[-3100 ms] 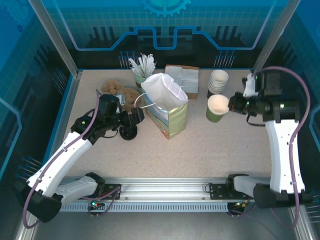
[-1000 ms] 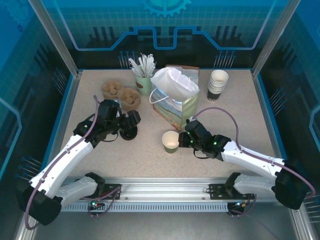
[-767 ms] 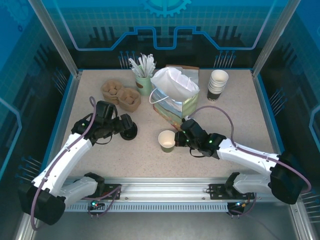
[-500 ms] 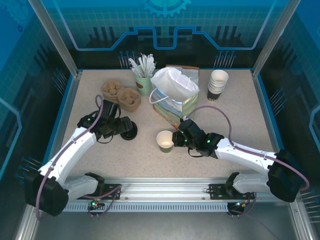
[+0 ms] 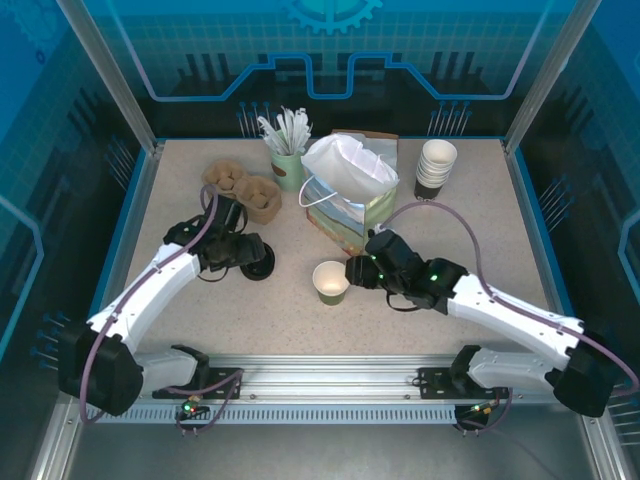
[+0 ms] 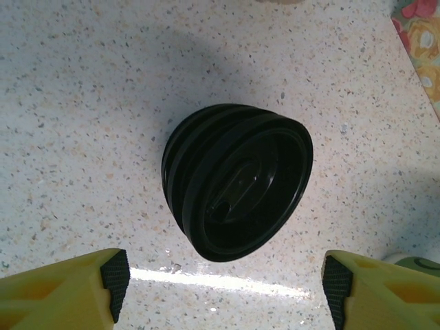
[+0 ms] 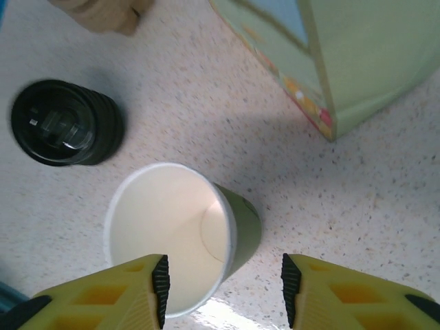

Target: Pack the takeout coffee

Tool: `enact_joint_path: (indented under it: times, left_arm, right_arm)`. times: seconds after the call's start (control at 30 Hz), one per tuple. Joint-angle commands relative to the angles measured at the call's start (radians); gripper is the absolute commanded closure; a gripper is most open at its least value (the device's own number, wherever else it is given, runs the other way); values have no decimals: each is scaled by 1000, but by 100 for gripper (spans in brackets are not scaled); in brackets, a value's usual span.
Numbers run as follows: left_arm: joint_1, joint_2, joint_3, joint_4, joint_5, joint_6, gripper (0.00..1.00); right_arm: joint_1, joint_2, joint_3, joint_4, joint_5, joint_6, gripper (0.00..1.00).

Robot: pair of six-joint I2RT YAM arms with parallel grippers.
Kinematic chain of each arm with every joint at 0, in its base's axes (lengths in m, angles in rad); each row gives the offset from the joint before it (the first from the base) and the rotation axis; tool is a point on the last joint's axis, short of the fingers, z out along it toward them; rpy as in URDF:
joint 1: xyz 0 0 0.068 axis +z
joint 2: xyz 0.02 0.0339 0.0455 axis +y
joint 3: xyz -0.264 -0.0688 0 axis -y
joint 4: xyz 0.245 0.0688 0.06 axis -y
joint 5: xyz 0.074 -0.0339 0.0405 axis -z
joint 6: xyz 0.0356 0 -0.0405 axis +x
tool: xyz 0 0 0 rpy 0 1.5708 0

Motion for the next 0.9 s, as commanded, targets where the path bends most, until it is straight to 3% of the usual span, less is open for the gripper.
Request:
enact_joint_path:
  times: [0.0,0.7,0.87]
  left_arm:
    - [9,26,43,-30,-41,45,26]
    - [7,209,135,-47,-77,94,51]
    - [-3,236,138,-48,-80,97,52]
  right_arm:
    - [-5,-62,65,-87,17,-67,51]
    - [-111,-249,66,-115,-120,-236,47]
    - [-129,-253,60,-123,-129,-235,47]
